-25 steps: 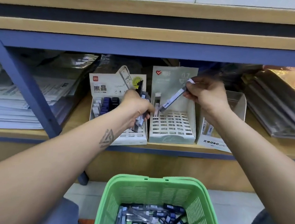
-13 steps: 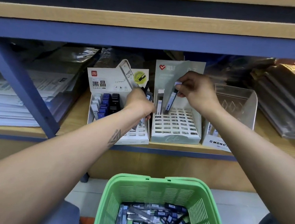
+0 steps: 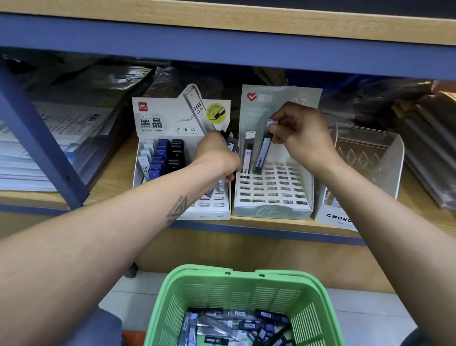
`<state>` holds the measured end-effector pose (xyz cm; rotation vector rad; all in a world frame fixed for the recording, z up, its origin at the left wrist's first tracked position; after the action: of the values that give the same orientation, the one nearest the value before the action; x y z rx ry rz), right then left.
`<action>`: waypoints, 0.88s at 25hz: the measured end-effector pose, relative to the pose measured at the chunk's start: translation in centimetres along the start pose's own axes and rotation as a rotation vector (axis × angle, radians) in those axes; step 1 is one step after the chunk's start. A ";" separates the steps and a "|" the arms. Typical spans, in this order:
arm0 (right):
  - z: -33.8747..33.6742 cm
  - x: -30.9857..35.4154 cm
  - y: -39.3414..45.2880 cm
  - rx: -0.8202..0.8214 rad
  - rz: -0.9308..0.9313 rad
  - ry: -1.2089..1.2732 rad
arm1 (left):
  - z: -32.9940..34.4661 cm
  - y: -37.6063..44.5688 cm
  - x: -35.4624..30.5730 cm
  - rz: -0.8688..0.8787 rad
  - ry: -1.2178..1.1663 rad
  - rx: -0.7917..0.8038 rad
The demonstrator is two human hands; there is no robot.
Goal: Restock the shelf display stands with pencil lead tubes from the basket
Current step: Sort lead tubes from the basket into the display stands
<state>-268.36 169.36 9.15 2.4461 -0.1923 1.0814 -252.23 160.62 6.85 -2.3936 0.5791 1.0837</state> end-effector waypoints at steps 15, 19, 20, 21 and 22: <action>0.2 -0.3 -0.4 0.088 0.019 -0.036 | 0.0 0.0 0.1 -0.004 -0.002 -0.004; 1.0 -0.7 -0.4 0.040 0.024 -0.171 | 0.0 0.0 0.1 0.001 -0.011 -0.005; 1.1 -0.6 -0.4 0.035 0.023 -0.202 | 0.0 0.0 0.1 0.000 -0.010 -0.008; 1.2 -0.6 -0.4 0.034 0.023 -0.205 | 0.0 0.0 0.1 -0.002 -0.009 -0.013; 1.3 -0.5 -0.5 0.042 0.020 -0.200 | 0.0 0.0 0.1 -0.003 -0.009 -0.018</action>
<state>-267.73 169.15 7.87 2.5943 -0.2596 0.8553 -252.18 160.57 6.73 -2.4028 0.5648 1.1023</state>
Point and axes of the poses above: each hand's wrist, its own y-axis towards the middle knuckle, its own z-axis out of the palm, x = y × z, the point moved 2 cm from there along y, towards the middle knuckle, and after that the axes turned 10 degrees about x, right-handed, at the moved point
